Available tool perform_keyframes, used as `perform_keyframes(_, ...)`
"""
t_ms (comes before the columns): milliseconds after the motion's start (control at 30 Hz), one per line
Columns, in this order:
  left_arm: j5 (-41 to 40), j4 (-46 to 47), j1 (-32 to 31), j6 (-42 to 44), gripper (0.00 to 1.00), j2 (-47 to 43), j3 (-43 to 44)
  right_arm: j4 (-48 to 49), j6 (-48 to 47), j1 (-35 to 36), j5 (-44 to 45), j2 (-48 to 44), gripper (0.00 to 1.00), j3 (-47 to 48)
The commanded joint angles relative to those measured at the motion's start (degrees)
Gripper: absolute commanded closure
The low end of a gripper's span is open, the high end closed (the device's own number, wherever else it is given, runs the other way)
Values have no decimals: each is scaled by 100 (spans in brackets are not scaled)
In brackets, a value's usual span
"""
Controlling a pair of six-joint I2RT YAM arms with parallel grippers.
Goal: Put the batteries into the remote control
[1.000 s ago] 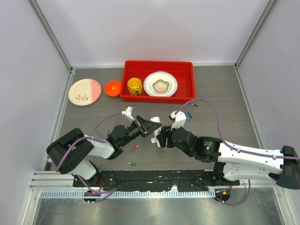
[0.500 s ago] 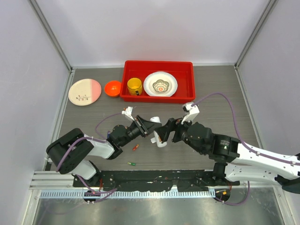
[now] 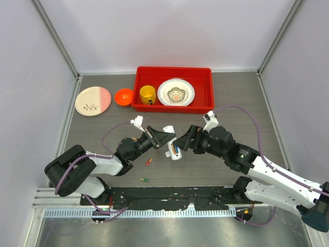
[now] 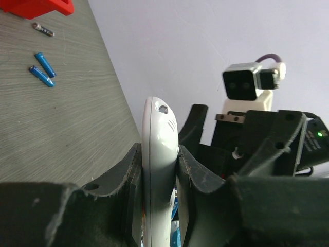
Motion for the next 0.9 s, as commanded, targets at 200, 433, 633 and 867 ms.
perform_keyframes(200, -108, 1527, -17, 169, 100, -316, -120, 1062, 509, -580, -1603, 101, 10, -295)
perform_keyframes(433, -99, 1527, -9, 169, 100, -298, -93, 1415, 668, -730, -1902, 337, 13, -532)
perform_keyframes(633, -64, 1527, -17, 142, 100, -298, -76, 1722, 773, -835, -1973, 443, 16, -681)
perform_keyframes(867, -64, 1527, -17, 134, 100, -290, -93, 2259, 1134, -967, -2201, 610, 19, -919)
